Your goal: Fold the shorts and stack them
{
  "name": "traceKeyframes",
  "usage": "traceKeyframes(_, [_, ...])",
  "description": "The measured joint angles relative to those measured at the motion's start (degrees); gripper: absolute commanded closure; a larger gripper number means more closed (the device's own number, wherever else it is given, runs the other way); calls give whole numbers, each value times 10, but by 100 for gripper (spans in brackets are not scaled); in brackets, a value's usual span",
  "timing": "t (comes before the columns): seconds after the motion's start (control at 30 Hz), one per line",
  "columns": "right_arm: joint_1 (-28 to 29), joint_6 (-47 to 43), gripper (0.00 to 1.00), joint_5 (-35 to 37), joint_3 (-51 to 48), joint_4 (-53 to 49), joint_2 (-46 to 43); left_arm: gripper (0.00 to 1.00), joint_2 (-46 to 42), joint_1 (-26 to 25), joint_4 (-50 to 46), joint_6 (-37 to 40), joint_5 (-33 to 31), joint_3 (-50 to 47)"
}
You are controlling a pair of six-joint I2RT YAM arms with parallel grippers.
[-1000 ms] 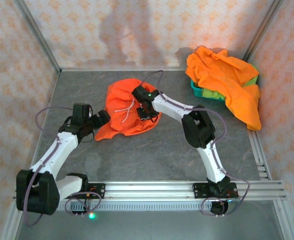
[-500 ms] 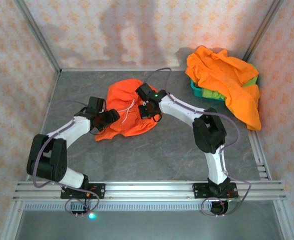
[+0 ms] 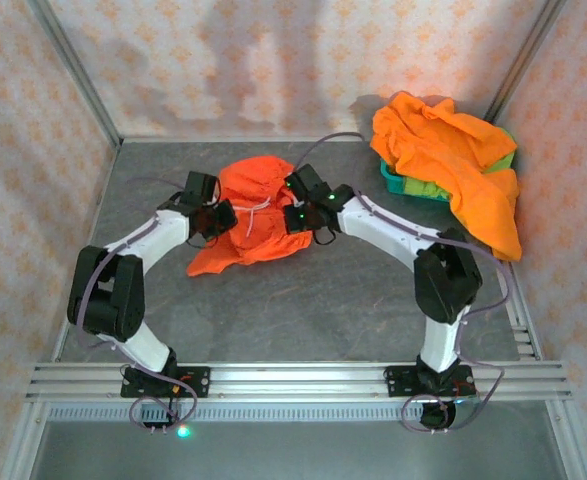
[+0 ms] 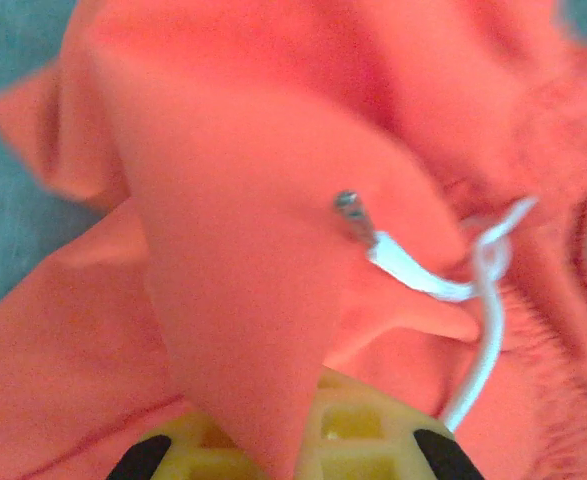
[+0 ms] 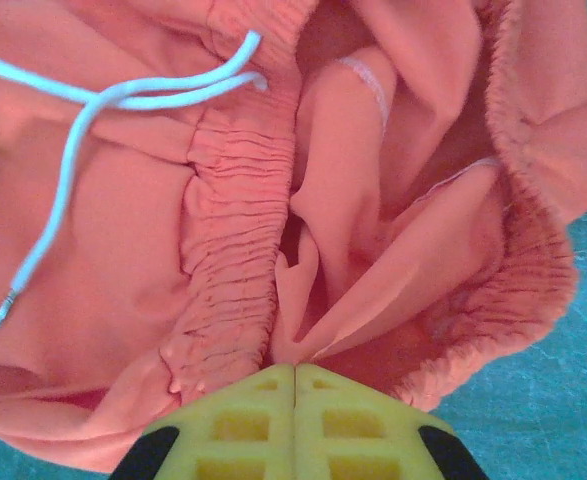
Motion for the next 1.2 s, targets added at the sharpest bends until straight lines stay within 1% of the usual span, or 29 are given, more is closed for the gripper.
traceKeyframes(0.17, [-33,5,100,-4,-28,32,-53,100,-31,-15,-33,46,-10,90])
traceKeyframes(0.23, [-41,4,100,-1,-41,41,-76,100,-36,-35,-40,66,-15,116])
traceKeyframes(0.33, [-45,-2,100,11,-73,48,-116,100,-36,-78,-45,95,-28,123])
traceKeyframes(0.37, [-46,-3,100,16,-84,47,-128,98,-36,-92,-49,104,-31,121])
traceKeyframes(0.4, [-48,-5,100,21,-100,47,-143,92,-36,-110,-50,113,-35,117])
traceKeyframes(0.43, [-51,-6,100,28,-116,46,-159,79,-36,-124,-51,122,-38,113])
traceKeyframes(0.5, [-58,-6,100,44,-153,45,-189,65,-34,-149,-51,136,-42,104])
traceKeyframes(0.57, [-65,-4,100,64,-197,41,-221,51,-34,-163,-49,147,-46,88])
traceKeyframes(0.6, [-67,-1,100,75,-223,40,-237,41,-35,-165,-45,150,-52,76])
traceKeyframes(0.63, [-68,2,100,84,-245,37,-251,25,-37,-165,-41,151,-61,59])
traceKeyframes(0.67, [-68,8,100,94,-269,34,-264,11,-41,-164,-38,153,-72,42])
traceKeyframes(0.7, [-68,15,100,104,-292,32,-278,5,-50,-164,-34,150,-89,20])
traceKeyframes(0.73, [-68,24,100,115,-316,27,-292,4,-64,-163,-36,147,-109,-3])
traceKeyframes(0.77, [-68,33,93,123,-337,24,-305,4,-78,-160,-38,145,-123,-19])
traceKeyframes(0.83, [-73,56,72,134,-372,17,-330,4,-111,-149,-54,132,-144,-39])
traceKeyframes(0.87, [-76,68,65,137,-383,13,-341,5,-123,-140,-58,123,-147,-42])
traceKeyframes(0.93, [-84,87,46,138,-398,10,-360,7,-145,-111,-61,98,-143,-51])
traceKeyframes(1.0, [-90,100,36,138,-401,10,-369,10,-156,-85,-64,74,-139,-65])
traceKeyframes(1.03, [-92,107,28,137,-400,14,-370,11,-158,-76,-55,58,-130,-79])
traceKeyframes(1.07, [-94,110,23,136,-400,17,-370,12,-160,-73,-46,44,-122,-98])
traceKeyframes(1.2, [-101,119,21,131,-398,23,-360,19,-158,-71,-49,-4,-87,-175])
